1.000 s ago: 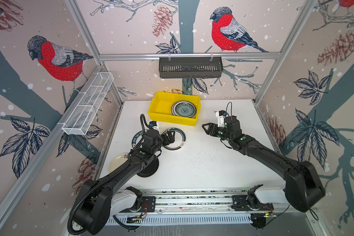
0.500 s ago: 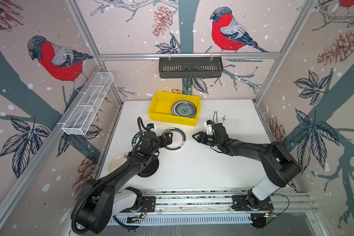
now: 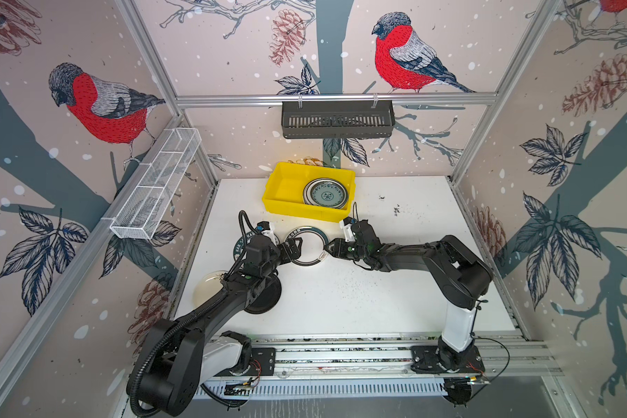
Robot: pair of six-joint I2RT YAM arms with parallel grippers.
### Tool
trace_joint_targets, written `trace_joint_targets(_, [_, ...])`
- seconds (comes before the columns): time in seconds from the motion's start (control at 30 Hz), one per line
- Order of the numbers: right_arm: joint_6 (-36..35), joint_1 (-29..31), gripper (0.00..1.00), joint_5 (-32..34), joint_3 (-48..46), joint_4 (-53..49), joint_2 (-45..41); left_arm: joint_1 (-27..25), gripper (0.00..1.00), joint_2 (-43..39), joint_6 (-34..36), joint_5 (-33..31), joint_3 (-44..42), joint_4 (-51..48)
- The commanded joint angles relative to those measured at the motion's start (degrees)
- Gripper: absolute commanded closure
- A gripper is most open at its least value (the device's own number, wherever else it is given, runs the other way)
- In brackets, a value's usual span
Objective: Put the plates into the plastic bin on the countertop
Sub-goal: 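Withdraw right gripper from the bin toward the red-and-green-rimmed plate, then grasp the red-and-green-rimmed plate's rim with right gripper and tilt it upright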
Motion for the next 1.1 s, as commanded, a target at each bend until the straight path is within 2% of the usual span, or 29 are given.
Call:
trace_joint_targets(0.0, [0.8, 0.2, 0.58, 1.8, 0.7, -0.3, 1.1, 0.1, 0.02, -1.0, 0.5, -0.7, -0.5, 3.1])
trace_joint_targets(0.33, [1.9, 1.4, 0.60, 2.7, 2.0, -0.9, 3.6, 0.1, 0.02, -1.4, 0.4, -1.5, -1.2, 2.1])
trace_joint_targets(0.73, [4.3, 1.5, 0.69, 3.7, 3.1, -1.8, 5.3, 0.1, 0.02, -1.4, -0.5, -0.9, -1.8, 1.7])
trace_joint_targets(0.97, [5.4, 1.6, 0.71, 3.7, 4.2, -1.5, 6.8, 0.1, 0.02, -1.8, -0.9, -0.3, -1.8, 1.2])
trace_joint_targets(1.07, [5.4, 1.5, 0.76, 3.9, 4.3, -1.6, 7.1, 0.1, 0.02, -1.9, -0.8, -0.5, -2.0, 1.0])
